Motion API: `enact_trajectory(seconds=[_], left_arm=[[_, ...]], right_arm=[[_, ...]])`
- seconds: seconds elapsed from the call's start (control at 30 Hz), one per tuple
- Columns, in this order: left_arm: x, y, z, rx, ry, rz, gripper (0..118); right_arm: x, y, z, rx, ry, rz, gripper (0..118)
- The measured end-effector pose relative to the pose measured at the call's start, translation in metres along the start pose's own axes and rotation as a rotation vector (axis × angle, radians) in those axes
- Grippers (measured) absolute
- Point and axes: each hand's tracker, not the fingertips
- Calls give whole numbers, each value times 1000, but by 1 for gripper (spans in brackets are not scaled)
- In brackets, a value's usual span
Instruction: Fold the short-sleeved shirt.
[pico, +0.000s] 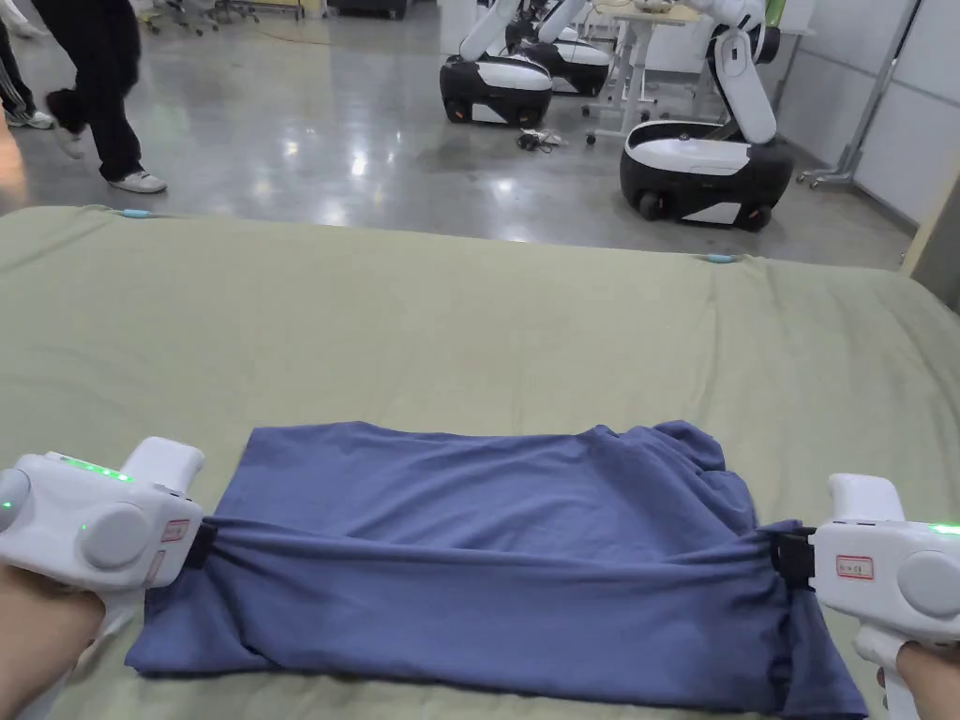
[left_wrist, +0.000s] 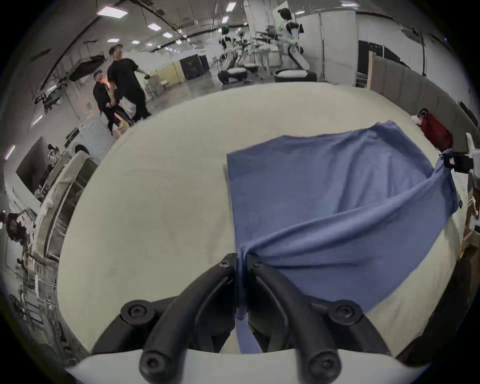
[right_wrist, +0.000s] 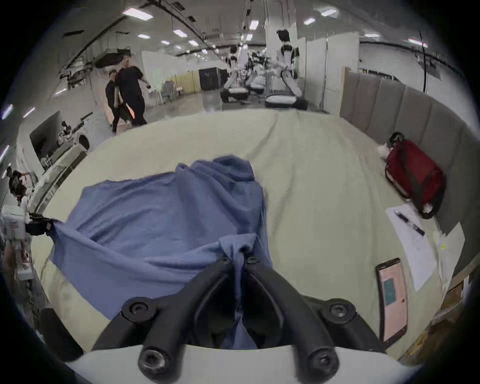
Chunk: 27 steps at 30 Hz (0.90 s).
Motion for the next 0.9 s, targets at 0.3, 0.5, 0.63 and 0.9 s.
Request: enact_trajectory(seconds=[0.3,0.5,0.63,0.9], left_arm=[[31,-51,120,440,-9,10,115],[51,-119,206,866,71,74,115],[52,-141,212,790,121,80,26],[29,-145,169,483,105,92,0]], right_arm=[[-26,-38,117,402,67,24,75],[-69,-85,200,722,45,7,74],[-82,-102,213,728,27,35,9],[-83,-109,211,675,14,70,6]])
